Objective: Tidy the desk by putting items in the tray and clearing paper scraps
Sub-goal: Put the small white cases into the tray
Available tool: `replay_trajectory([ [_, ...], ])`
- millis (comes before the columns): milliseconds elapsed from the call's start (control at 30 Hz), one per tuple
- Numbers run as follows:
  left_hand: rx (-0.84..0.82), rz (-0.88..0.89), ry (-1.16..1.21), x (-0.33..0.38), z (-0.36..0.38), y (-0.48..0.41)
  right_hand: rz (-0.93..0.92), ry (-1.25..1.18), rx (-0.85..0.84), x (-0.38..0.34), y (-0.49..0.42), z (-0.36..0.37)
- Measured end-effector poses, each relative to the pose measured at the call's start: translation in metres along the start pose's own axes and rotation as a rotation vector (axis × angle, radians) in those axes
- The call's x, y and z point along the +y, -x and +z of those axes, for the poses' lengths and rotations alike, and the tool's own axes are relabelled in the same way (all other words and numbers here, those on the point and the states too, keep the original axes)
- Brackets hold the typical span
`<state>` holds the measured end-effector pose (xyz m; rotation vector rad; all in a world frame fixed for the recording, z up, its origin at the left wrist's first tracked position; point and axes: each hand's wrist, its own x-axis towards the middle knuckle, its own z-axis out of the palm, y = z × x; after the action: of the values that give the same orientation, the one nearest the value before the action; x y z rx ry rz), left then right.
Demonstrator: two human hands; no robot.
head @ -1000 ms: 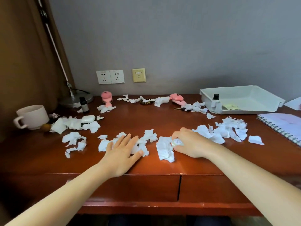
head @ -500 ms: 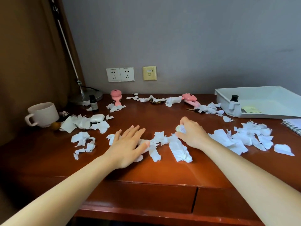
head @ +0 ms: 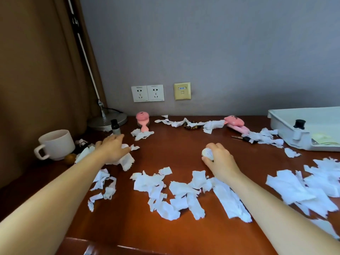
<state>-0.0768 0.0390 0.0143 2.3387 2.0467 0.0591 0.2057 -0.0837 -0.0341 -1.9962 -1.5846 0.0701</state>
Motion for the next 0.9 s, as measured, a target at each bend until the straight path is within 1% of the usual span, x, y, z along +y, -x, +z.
replay_trajectory([
  [133,-0.112,-0.010,0.054,-0.006,-0.002,-0.025,-0.005,-0.025,0.015,0.006,-0.008,0.002],
  [233,-0.132,0.025,0.028,-0.004,0.000,-0.030,0.003,-0.032,0.010,0.008,-0.014,0.003],
  [367,-0.107,0.039,0.032,-0.004,0.003,-0.034,0.021,-0.060,0.003,0.011,-0.018,0.003],
  [667,-0.107,-0.036,0.180,-0.010,0.007,-0.035,0.051,-0.222,0.027,0.016,-0.017,0.002],
  [767,-0.072,-0.043,0.189,-0.010,0.007,-0.031,0.055,-0.259,0.036,0.016,-0.015,0.001],
  [900,0.022,-0.063,0.186,-0.009,0.012,-0.023,0.059,-0.265,0.035,0.014,-0.011,-0.001],
])
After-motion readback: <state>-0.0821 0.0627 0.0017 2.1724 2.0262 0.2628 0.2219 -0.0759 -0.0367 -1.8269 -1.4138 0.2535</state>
